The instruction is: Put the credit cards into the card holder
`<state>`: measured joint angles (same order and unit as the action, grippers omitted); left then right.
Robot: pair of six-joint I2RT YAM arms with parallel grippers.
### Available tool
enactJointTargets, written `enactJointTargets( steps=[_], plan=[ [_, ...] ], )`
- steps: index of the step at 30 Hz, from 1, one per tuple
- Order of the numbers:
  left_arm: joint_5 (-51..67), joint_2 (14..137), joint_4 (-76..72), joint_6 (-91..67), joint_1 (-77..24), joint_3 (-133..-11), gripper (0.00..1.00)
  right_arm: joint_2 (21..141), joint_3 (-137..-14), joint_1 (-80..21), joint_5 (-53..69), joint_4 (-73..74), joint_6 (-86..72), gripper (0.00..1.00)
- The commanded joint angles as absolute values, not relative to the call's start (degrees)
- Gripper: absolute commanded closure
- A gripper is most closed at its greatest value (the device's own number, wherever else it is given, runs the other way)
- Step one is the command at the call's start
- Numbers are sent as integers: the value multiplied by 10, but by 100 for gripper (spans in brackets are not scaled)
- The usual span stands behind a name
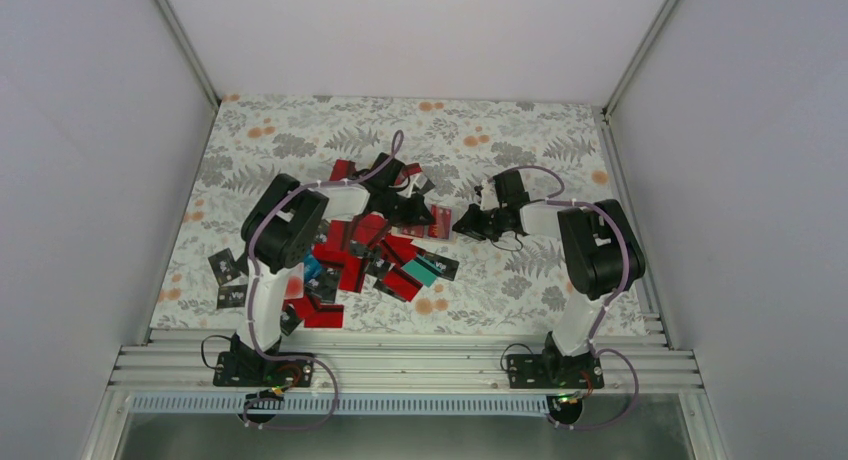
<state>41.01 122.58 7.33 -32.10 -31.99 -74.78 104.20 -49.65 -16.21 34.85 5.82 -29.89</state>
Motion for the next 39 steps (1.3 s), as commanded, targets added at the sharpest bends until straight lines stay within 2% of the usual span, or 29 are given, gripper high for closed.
enactJointTargets(
  steps=[1, 6, 16, 23, 31, 39],
  plan=[
    [428, 1259, 95, -315, -334, -749, 95, 1068, -503, -168, 347, 64, -287, 93],
    [426, 1260, 91, -326, -334, -750, 93, 1067, -504, -168, 348, 67, -286, 93],
    [419, 1238, 98, -342, -338, -739, 76, 1055, -504, -168, 356, 69, -286, 90],
    [371, 1205, 151, -323, -342, -740, 55, 1017, -510, -168, 346, 84, -283, 84],
    [331, 1177, 190, -314, -354, -744, 20, 976, -524, -168, 328, 115, -279, 73],
    [308, 1140, 217, -306, -368, -750, 0, 934, -528, -168, 322, 129, -272, 69]
  ],
)
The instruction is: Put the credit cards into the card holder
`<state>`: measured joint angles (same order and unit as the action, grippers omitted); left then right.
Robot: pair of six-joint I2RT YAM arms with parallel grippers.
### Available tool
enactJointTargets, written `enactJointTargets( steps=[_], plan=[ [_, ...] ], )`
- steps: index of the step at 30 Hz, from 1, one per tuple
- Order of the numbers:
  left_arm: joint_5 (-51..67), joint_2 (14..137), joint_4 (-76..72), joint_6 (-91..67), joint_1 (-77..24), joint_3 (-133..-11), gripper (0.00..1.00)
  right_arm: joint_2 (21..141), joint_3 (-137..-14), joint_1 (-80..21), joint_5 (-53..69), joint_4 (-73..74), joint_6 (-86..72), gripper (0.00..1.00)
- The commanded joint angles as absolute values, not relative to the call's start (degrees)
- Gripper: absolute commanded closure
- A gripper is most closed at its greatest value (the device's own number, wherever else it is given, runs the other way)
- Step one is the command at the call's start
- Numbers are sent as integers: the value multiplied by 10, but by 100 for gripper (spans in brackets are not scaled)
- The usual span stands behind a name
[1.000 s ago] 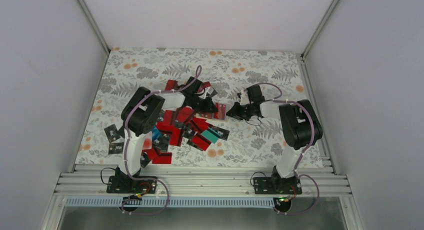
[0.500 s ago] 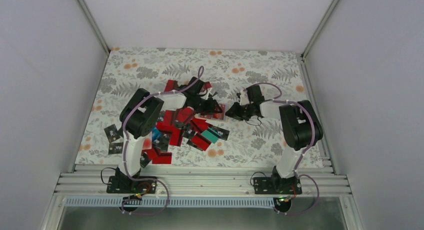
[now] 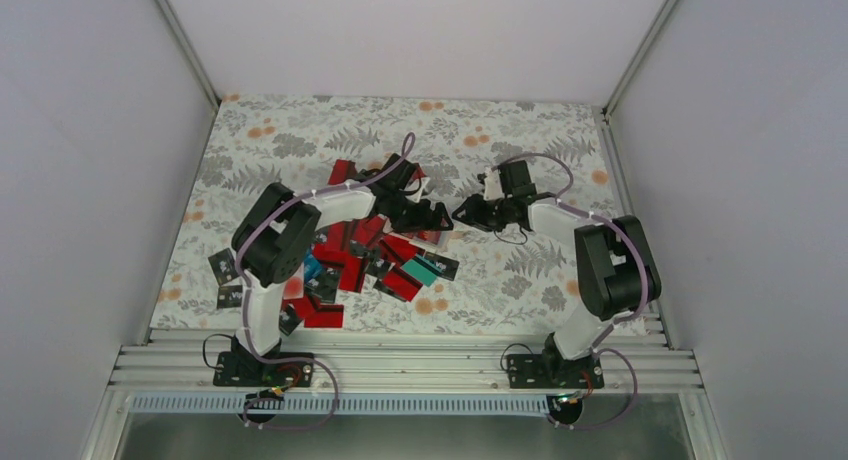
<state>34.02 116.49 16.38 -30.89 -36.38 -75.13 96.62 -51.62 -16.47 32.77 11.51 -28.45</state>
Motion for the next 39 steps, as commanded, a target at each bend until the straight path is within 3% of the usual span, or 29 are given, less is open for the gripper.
enactJointTargets(
  steps=[1, 12, 14, 20, 28, 32, 39],
  plan=[
    [308, 1132, 216, -307, -370, -748, 0, 932, -527, -169, 330, 127, -272, 69],
    [175, 1055, 280, -227, -382, -753, 1, 969, -526, -168, 432, 83, -294, 68],
    [153, 1053, 277, -207, -383, -749, 8, 983, -526, -168, 443, 75, -301, 68],
    [122, 1082, 268, -185, -385, -746, 49, 1013, -528, -169, 457, 60, -313, 68],
    [113, 1120, 255, -187, -385, -751, 81, 1040, -535, -168, 453, 59, -310, 68],
    [109, 1136, 252, -185, -386, -750, 90, 1058, -541, -168, 454, 56, -312, 68],
    [105, 1153, 249, -185, -388, -744, 95, 1083, -547, -168, 453, 54, -315, 68]
  ],
)
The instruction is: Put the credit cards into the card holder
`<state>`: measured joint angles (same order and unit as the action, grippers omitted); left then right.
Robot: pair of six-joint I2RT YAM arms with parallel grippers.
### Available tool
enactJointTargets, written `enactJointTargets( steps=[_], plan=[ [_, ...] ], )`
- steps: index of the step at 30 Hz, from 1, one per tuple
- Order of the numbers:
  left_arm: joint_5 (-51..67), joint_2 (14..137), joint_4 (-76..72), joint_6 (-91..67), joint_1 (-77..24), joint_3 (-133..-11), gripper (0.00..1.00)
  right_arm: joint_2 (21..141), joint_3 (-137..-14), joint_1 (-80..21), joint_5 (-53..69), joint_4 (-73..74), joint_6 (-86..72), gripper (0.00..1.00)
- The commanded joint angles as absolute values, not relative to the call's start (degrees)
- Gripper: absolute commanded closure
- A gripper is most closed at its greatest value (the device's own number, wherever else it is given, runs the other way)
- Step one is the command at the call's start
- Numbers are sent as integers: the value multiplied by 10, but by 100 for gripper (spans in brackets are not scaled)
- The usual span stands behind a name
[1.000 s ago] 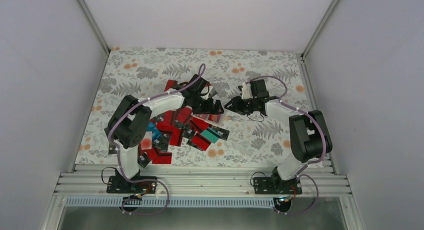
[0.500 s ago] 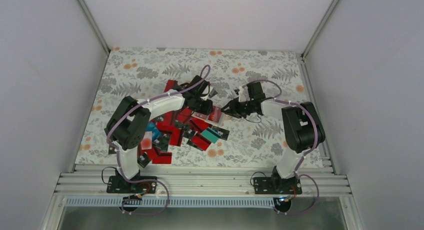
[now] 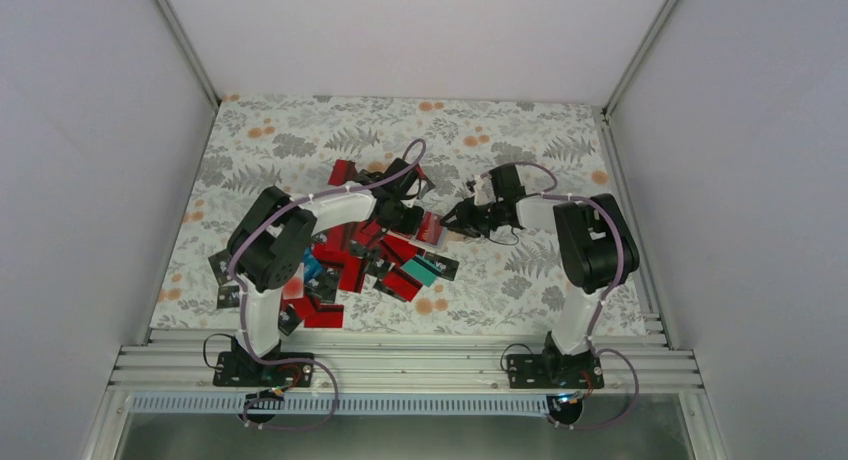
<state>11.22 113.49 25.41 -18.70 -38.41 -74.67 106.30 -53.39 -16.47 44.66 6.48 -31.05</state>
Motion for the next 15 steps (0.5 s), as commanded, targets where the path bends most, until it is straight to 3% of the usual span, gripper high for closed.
enactJointTargets(
  steps=[1, 15],
  plan=[
    [105, 1155, 249, -185, -388, -743, 96, 1087, -548, -168, 452, 55, -315, 68],
    [101, 1180, 246, -183, -404, -735, 98, 1109, -558, -170, 479, 51, -333, 68]
  ],
)
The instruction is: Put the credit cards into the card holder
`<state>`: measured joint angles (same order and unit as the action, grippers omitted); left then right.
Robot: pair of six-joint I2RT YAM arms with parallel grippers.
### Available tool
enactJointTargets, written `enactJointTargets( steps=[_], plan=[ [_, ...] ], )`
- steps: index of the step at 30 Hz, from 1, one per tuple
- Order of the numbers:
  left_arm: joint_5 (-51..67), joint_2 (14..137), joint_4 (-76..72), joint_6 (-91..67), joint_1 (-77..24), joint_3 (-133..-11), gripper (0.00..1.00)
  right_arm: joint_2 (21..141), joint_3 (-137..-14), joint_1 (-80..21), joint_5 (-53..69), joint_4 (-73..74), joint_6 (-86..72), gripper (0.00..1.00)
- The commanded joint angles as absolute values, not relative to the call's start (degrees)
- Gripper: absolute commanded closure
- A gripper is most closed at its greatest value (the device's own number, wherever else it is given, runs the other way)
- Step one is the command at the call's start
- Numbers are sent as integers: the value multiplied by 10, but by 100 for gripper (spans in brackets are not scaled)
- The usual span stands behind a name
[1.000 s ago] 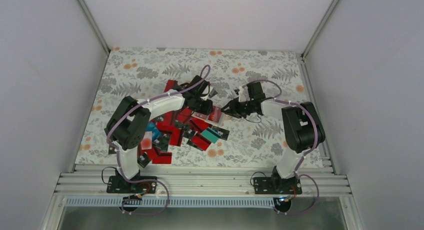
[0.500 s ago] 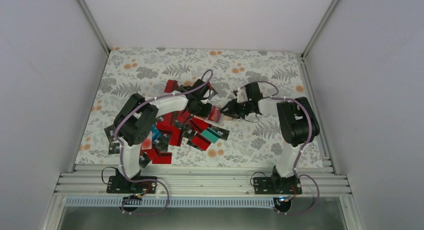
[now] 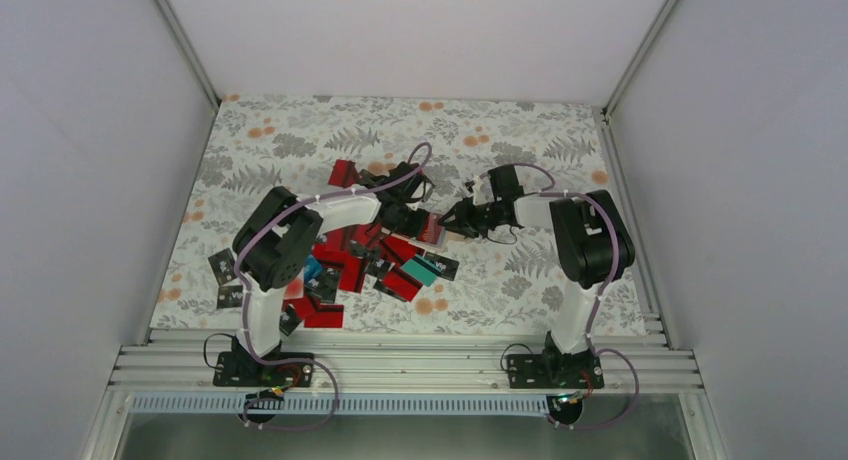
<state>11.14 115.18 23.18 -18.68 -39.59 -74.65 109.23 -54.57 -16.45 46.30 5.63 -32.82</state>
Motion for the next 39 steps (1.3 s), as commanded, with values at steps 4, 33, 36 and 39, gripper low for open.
enactJointTargets(
  steps=[4, 33, 36, 39],
  plan=[
    [92, 1183, 251, -184, -407, -737, 98, 1106, -564, -170, 483, 57, -332, 68],
    [169, 1151, 219, -208, -403, -731, 98, 1081, -586, -202, 503, 66, -327, 70],
    [177, 1139, 219, -213, -394, -731, 98, 1082, -588, -206, 505, 65, -330, 70],
    [178, 1125, 221, -214, -387, -728, 98, 1082, -590, -211, 507, 61, -334, 70]
  ],
)
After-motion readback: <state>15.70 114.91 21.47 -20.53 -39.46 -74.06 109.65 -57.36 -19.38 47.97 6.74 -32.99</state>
